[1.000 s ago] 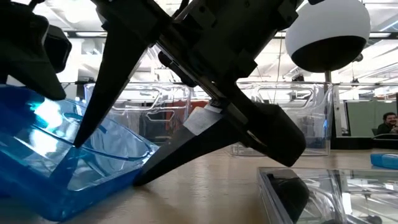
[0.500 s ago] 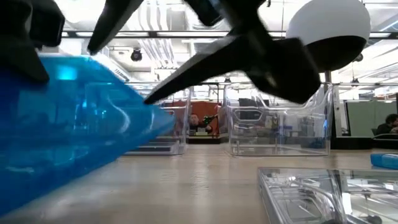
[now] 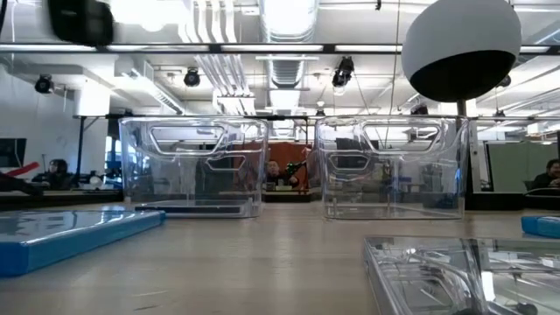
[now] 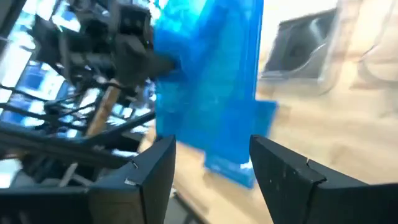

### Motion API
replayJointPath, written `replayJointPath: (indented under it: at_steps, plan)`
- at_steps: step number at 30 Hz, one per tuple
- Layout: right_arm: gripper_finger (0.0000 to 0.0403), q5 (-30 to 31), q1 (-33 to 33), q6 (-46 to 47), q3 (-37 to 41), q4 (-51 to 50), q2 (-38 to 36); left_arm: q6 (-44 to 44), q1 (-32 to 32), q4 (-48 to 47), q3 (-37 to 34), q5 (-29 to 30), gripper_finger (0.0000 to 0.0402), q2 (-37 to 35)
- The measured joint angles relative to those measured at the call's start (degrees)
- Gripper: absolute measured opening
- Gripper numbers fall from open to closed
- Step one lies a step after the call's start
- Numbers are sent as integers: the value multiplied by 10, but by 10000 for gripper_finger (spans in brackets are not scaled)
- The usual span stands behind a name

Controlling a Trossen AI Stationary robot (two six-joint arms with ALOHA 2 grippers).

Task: Pick & place jewel cases by type
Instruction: Put the middle blue cd case into the right transparent bin, then put the left blue cd case into the right transparent bin

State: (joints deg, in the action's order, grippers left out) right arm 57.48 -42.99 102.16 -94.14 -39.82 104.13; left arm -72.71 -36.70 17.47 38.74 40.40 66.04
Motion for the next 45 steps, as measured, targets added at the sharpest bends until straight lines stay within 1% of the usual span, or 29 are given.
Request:
replayJointPath:
  at_steps: [1, 3, 6, 9, 11, 14, 16, 20, 23, 26, 28, 30, 32, 36, 38, 40, 42, 45]
  plan:
    - [201, 7, -1, 6, 1, -15, -3, 14, 33, 7, 5, -20, 6, 0]
    - [201, 26, -4, 23, 2, -35, -11, 26, 106, 8, 20, -77, 5, 9]
    - [201, 42, -9, 87, 1, -78, -34, 15, 213, 5, 50, -175, 5, 46]
    - [201, 57, -17, 153, 1, -120, -48, 7, 295, -12, 89, -253, 7, 91]
    - [201, 89, -25, 166, 2, -133, -53, 8, 332, -28, 115, -276, 12, 122]
    - [201, 144, -41, 154, 2, -140, -78, 18, 365, -31, 156, -296, 21, 175]
    - [201, 160, -51, 138, 2, -139, -95, 11, 379, -32, 189, -305, 29, 218]
    - [201, 157, -58, 104, 12, -143, -120, 6, 394, -44, 259, -316, 52, 315]
    - [201, 158, -58, 103, 19, -148, -143, -5, 400, -100, 311, -321, 70, 375]
    - [201, 143, -62, 88, 21, -171, -155, 0, 402, -148, 359, -330, 89, 411]
    - [201, 129, -62, 86, 23, -192, -158, 34, 402, -183, 390, -339, 100, 418]
    - [201, 128, -61, 102, 23, -208, -160, 93, 401, -252, 425, -338, 111, 419]
    - [201, 127, -60, 113, 24, -224, -161, 156, 401, -353, 461, -328, 121, 417]
    - [201, 124, -62, 115, 25, -234, -160, 269, 404, -607, 542, -285, 132, 408]
    - [201, 114, -57, 102, 25, -234, -160, 312, 391, -715, 579, -255, 134, 394]
    - [201, 64, -46, 70, 25, -235, -160, 351, 358, -799, 596, -234, 134, 366]
    - [201, -1, -30, 35, 25, -235, -160, 360, 314, -824, 595, -223, 134, 324]
    - [201, -92, 2, -20, 26, -228, -149, 311, 239, -835, 568, -211, 134, 264]
